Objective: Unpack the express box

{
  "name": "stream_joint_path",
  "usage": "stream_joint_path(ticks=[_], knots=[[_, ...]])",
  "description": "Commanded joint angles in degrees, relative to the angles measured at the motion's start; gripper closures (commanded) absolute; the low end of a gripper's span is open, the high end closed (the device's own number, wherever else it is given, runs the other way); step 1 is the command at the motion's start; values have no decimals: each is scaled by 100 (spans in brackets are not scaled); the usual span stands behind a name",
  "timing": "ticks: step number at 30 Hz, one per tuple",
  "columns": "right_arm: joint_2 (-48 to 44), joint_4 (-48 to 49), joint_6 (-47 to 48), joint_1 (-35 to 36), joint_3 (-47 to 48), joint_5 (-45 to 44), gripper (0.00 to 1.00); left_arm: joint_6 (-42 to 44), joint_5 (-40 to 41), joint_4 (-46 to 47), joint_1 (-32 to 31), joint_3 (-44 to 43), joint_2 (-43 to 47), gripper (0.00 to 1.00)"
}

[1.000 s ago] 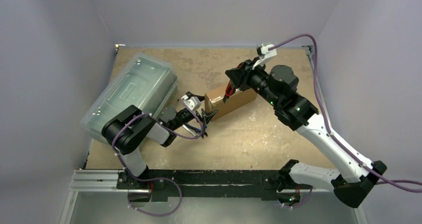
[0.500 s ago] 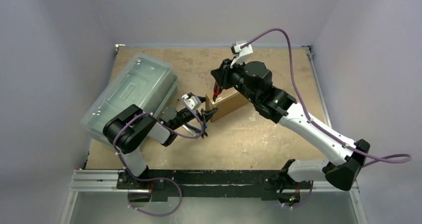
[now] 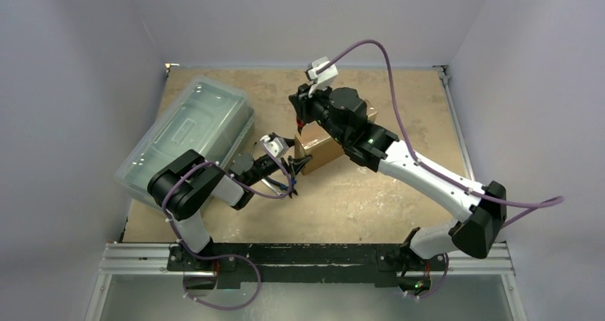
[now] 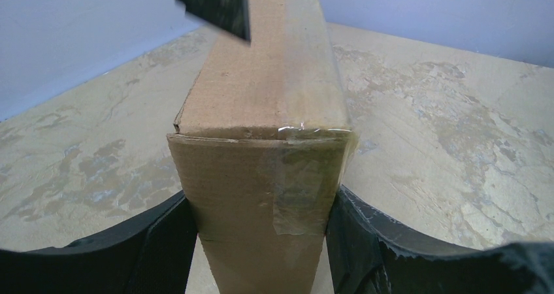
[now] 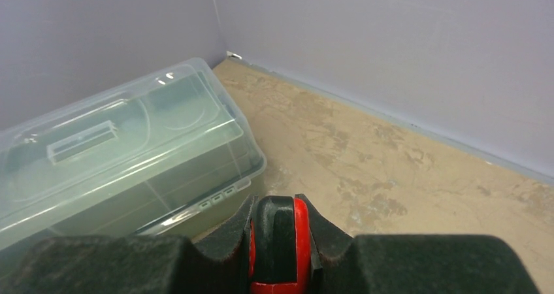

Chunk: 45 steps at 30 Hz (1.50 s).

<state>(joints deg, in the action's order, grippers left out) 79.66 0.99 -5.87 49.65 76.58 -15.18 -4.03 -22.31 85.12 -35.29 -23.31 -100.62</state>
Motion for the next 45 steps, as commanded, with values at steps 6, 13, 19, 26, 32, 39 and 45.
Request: stream_joint_path(ticks=[6,13,19,26,32,39,45], knots=[[375,577,297,97,261,-292,100,-129,-136,921,-22,-122,-10,55],[462,587,216,106,244,-314,100,-185,-137,956,-21,-131,7,57],[471,585,77,115,237,-229,100,-223,-136,982,-19,-135,12,58],[510,599,-25,124,203,-271,100,-235,-128,991,-22,-140,20,58],[542,522,97,124,157,-439,100,-230,-124,995,-20,-139,27,59],[535,431,239,148,55,-450,100,-234,-99,989,-22,-134,16,60],[451,438,148,186,-1,-347,100,-237,-98,985,-20,-136,-2,60]])
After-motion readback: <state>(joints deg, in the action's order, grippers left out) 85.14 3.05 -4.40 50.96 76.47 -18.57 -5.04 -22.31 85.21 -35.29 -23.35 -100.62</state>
